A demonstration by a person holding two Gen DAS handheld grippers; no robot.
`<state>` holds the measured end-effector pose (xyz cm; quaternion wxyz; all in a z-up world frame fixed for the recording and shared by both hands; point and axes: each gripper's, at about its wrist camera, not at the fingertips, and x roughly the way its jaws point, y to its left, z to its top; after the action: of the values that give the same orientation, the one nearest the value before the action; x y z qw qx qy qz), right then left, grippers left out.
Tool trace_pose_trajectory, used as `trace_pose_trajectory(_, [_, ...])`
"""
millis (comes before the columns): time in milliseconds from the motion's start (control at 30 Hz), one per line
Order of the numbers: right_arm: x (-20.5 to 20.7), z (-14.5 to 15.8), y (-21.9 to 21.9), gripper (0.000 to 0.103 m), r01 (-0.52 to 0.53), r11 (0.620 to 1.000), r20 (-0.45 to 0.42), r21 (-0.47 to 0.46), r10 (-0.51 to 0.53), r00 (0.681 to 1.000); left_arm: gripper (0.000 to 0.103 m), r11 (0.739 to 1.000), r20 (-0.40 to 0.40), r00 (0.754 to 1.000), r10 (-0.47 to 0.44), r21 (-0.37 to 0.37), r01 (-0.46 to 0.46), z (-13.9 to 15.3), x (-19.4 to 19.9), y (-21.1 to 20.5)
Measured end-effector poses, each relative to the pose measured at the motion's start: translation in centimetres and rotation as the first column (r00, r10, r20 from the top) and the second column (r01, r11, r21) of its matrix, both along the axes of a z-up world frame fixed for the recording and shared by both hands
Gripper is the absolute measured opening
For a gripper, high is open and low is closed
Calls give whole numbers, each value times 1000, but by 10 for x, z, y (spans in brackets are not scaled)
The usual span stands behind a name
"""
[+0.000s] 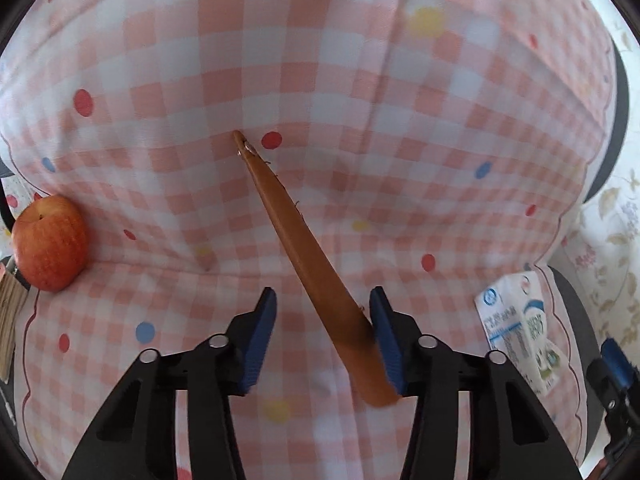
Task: Collect trash
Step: 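Grasp the brown wooden stick with the left gripper while the right grasps the milk carton, then carry the wooden stick and milk carton over the pink bin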
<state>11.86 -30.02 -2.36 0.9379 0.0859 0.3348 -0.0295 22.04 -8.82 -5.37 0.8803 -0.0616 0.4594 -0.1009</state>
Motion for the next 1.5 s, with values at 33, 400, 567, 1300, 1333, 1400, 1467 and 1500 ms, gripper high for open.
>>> trace_pose_trajectory(33, [2, -2, -1, 63, 1, 1000, -6, 3, -1, 1000, 37, 1000, -4, 1000, -1, -8, 1, 0, 2, 0])
trace_pose_trajectory(400, [4, -9, 15, 87, -85, 996, -27, -14, 84, 996, 16, 985, 140, 975, -172, 35, 169, 32, -68, -3])
trace_pose_trajectory(567, [20, -16, 21, 89, -86, 995, -80, -49, 82, 993, 16, 982, 153, 971, -185, -11, 189, 39, -95, 9])
trace_pose_trajectory(1300, [-16, -7, 18, 69, -62, 998, -7, -9, 62, 998, 16, 970, 155, 962, -225, -53, 236, 43, -135, 7])
trace_pose_trajectory(1333, [-27, -1, 20, 69, -62, 998, 2, -14, 62, 998, 16, 969, 162, 960, -229, -53, 240, 45, -141, 7])
trace_pose_trajectory(1400, [-45, 6, 21, 69, -59, 998, 19, -17, 60, 998, 16, 966, 182, 954, -238, -53, 252, 50, -156, 7])
trace_pose_trajectory(1467, [-66, 12, 23, 69, -55, 998, 38, -10, 56, 998, 16, 963, 198, 948, -249, -55, 264, 54, -174, 8])
trace_pose_trajectory(1500, [-76, 15, 24, 69, -54, 999, 46, -6, 54, 997, 16, 961, 205, 945, -256, -54, 271, 56, -182, 9])
